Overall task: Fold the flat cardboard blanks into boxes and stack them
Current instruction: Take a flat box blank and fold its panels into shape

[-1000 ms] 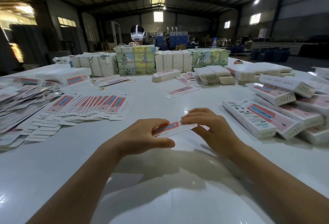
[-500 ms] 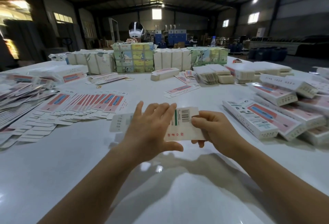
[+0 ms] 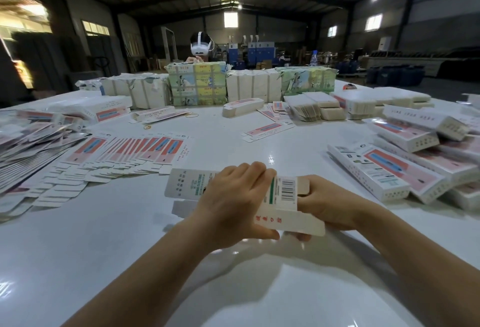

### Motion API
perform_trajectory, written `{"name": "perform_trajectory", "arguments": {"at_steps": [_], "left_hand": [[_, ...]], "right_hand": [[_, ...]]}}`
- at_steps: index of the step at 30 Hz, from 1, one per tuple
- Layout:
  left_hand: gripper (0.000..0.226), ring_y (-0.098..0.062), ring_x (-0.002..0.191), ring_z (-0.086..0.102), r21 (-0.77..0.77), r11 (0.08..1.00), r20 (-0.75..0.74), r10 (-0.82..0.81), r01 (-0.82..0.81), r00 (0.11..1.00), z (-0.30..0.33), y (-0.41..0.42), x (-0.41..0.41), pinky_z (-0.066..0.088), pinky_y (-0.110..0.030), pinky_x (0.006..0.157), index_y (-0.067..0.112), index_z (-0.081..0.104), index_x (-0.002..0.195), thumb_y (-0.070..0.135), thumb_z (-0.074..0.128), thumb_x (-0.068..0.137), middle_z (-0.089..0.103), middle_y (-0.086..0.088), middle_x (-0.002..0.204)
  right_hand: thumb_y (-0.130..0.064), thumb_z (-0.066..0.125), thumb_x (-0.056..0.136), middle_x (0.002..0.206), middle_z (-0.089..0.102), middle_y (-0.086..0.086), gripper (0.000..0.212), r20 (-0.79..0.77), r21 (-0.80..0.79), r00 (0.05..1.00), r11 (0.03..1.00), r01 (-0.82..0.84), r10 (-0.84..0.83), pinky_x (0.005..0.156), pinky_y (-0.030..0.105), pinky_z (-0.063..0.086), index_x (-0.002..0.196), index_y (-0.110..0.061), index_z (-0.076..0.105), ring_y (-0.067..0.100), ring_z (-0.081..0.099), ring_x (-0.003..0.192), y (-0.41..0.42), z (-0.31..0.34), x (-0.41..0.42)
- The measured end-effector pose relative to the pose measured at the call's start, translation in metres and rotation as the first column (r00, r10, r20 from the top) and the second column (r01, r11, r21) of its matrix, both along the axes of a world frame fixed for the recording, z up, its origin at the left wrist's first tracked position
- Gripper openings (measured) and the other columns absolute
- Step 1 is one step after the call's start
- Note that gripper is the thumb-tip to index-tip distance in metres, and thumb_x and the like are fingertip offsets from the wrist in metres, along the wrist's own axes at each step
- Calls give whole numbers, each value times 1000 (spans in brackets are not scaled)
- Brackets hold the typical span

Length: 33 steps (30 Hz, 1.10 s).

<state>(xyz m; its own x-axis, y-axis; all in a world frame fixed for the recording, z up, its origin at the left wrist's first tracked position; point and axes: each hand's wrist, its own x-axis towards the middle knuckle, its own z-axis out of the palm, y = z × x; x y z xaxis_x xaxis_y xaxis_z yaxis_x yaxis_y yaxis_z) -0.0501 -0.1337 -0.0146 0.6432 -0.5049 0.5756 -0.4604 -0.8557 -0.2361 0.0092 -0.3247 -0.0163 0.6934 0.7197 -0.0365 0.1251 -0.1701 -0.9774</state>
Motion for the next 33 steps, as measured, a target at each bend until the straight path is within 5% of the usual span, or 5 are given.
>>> {"name": "perform_trajectory", "arguments": {"at_steps": [8,16,20,23,33], "left_hand": [[51,-21,54,54,22,998,-4,63,-63,998,2,-10,-3,42,-25,43,13,66,84,53,83,58,58,-3,78],[41,-25,75,60,-89,974,-64,205,-211,977,0,-8,0,33,-28,54,14,57,91,51,69,76,63,-2,81],[54,-18,95,52,-58,877,-92,471,-477,877,-7,8,8,31,-28,67,21,41,111,68,41,85,55,4,106],[68,-19,98,48,-128,815,-174,542,-565,822,-9,6,16,34,-31,77,21,38,114,76,45,76,50,2,110],[51,-19,99,50,-94,851,-65,513,-517,856,-16,-8,20,39,-27,73,19,41,115,62,47,87,53,-1,110]], "right_hand": [[5,51,86,54,57,18,32,23,-185,982,964,191,-190,35,18,33,63,-5,71,19,47,39,5,0,3],[-1,53,90,72,61,8,28,-311,115,892,919,377,-327,38,22,42,116,-8,61,17,55,50,-3,12,8],[-7,64,86,93,64,4,13,315,299,630,705,644,-709,67,34,53,97,-13,62,16,61,76,9,2,-3],[-7,72,81,83,62,-2,6,696,297,429,774,558,-576,71,24,44,85,-11,72,16,56,80,23,-9,-16],[-10,67,84,100,68,-3,22,582,174,534,735,655,-613,68,2,39,106,-12,71,9,58,86,36,-24,-12]]}}
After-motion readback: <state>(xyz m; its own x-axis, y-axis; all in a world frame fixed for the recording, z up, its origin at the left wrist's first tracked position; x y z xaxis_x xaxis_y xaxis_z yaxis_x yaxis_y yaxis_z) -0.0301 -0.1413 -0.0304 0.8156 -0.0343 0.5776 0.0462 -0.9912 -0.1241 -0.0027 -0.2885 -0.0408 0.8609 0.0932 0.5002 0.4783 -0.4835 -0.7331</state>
